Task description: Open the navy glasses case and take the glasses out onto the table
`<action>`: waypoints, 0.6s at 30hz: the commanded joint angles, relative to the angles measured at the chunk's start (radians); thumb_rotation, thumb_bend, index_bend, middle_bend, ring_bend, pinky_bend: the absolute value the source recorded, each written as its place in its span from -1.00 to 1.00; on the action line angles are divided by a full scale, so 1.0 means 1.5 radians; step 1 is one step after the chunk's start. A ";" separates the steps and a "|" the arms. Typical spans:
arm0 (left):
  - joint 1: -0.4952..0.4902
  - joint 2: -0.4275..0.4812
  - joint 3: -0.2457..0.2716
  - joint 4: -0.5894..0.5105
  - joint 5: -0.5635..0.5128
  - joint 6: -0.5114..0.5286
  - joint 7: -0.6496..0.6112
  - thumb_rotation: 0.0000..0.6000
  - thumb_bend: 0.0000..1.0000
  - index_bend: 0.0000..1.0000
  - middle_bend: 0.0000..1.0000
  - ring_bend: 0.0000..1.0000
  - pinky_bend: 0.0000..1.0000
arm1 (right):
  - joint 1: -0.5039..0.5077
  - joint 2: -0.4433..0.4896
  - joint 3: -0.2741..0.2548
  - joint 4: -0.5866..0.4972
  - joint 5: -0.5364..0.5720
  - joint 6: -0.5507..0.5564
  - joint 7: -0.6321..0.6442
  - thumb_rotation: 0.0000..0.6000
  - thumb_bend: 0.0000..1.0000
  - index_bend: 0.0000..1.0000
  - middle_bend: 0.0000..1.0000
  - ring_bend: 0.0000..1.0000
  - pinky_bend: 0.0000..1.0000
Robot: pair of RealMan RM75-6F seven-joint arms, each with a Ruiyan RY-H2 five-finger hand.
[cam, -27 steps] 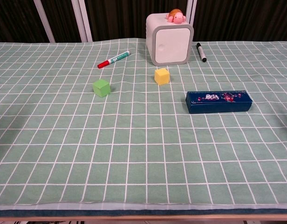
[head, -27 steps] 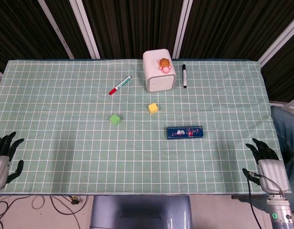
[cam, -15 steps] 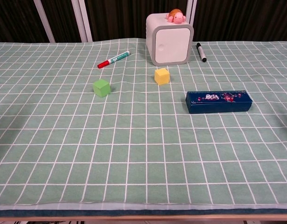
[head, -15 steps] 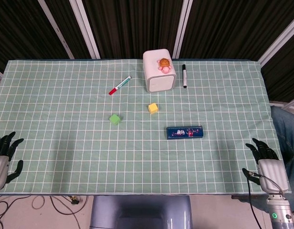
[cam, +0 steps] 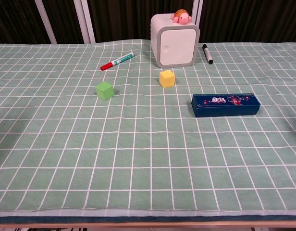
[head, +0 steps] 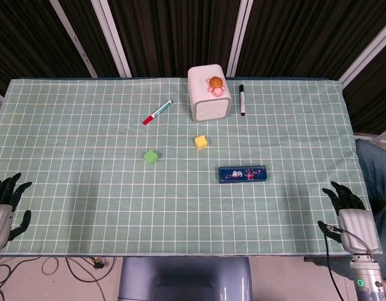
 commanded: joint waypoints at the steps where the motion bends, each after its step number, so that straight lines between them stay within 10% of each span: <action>1: 0.001 -0.001 0.000 -0.003 0.001 0.002 0.000 1.00 -0.08 -0.72 -1.00 -1.00 -0.94 | 0.003 0.002 -0.001 -0.005 -0.005 -0.007 0.011 1.00 -0.48 -0.57 -0.72 -0.75 -0.51; 18: -0.003 -0.001 -0.001 -0.005 -0.009 -0.009 0.002 1.00 -0.08 -0.72 -1.00 -1.00 -0.94 | 0.231 0.095 0.086 -0.151 0.148 -0.352 -0.133 1.00 -0.48 -0.58 -0.71 -0.78 -0.52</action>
